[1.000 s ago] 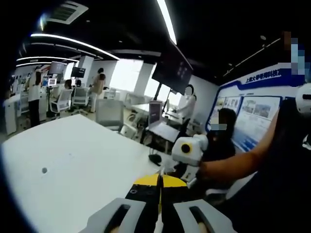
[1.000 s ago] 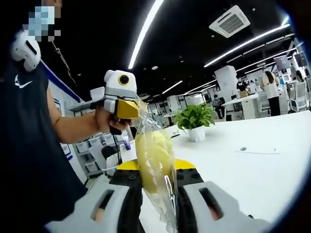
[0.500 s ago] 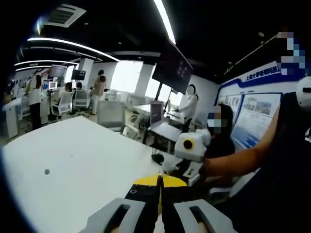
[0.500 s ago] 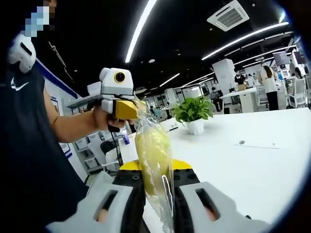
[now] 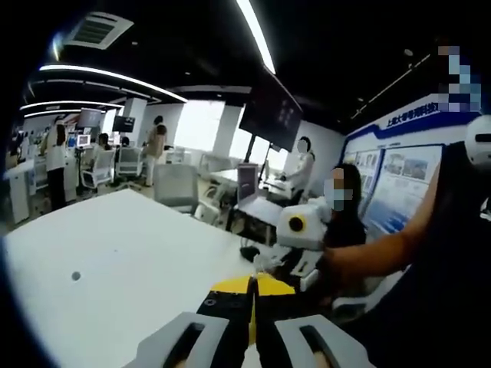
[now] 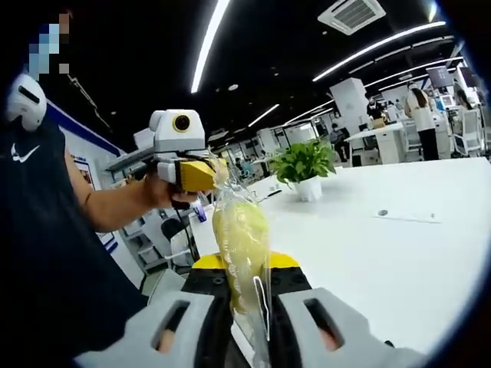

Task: Compare the silicone blocks by pressing each to a similar depth, holding the contact briefly, and releasing to observe deformation and rebound differences across the visible hardness samples.

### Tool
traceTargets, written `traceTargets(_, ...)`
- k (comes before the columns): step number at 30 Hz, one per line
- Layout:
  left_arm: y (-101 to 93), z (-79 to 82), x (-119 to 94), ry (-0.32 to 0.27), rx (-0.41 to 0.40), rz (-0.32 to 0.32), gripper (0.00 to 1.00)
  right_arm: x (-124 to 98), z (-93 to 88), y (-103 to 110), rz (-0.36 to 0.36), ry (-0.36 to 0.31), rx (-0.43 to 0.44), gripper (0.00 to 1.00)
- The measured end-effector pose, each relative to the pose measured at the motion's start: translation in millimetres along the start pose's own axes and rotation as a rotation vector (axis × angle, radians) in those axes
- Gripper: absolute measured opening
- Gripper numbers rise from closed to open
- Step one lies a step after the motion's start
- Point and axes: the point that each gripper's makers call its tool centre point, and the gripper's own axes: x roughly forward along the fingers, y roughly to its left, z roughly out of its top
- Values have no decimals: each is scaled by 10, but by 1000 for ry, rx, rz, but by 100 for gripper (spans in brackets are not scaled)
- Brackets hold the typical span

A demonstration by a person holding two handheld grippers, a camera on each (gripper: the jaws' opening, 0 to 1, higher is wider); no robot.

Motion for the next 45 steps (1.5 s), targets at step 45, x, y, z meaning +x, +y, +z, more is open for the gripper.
traceTargets(45,12,23,-44,-56,105,32,0,40,28,17,17,57,-25,2)
